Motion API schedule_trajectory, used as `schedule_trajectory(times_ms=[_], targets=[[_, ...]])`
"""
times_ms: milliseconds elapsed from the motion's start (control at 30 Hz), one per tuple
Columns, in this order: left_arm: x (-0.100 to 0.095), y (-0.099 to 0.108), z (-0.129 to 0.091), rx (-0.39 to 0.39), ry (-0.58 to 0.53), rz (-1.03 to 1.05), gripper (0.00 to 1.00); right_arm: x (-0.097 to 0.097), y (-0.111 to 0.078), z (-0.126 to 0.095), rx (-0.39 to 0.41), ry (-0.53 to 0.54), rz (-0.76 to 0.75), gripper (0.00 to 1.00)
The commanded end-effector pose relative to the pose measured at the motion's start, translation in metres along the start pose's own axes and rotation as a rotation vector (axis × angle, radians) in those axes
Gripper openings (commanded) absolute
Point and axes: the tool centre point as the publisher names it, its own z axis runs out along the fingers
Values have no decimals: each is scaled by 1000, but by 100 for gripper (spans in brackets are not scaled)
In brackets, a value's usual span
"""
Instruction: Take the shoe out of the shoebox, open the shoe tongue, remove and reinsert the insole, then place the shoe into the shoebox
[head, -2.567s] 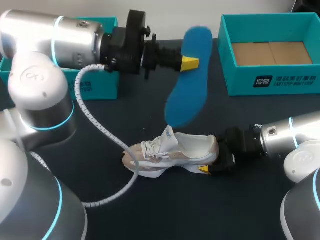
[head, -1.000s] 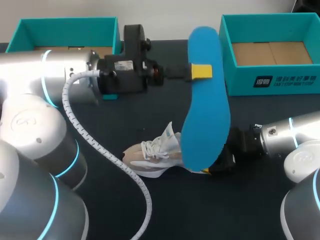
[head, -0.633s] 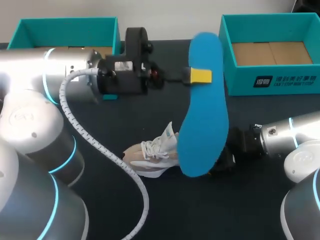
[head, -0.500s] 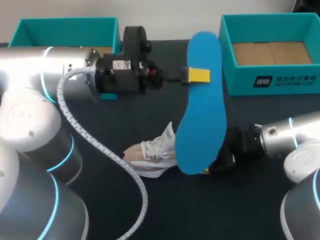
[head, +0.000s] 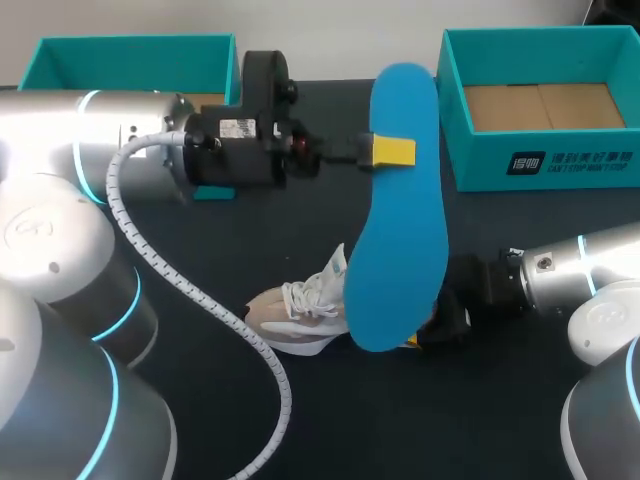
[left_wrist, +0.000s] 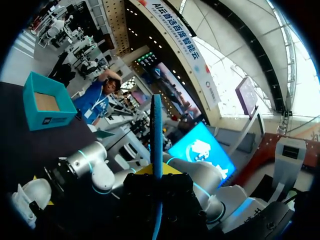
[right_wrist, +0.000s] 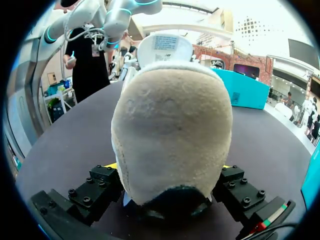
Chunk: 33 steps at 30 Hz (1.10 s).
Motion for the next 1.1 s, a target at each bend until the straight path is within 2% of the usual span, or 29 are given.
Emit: schedule_trajectory(times_ms=[33,433,467,500,900,1100], targets=[[0,2,-2,2,0,0,0,1,-1,3,3,-2,-1,0],[0,2,-2,2,0,0,0,1,1,-1,17,-6,0,0],[0,2,-2,2,0,0,0,1,1,-2,28,3,-2,13],[0,2,-2,2,0,0,0,1,2,-4,35,3,4,100],[0,2,-2,2,0,0,0,1,11,-18,101,-11,9,100],[0,2,-2,2,0,0,0,5,16,-37,167,-13,23,100]])
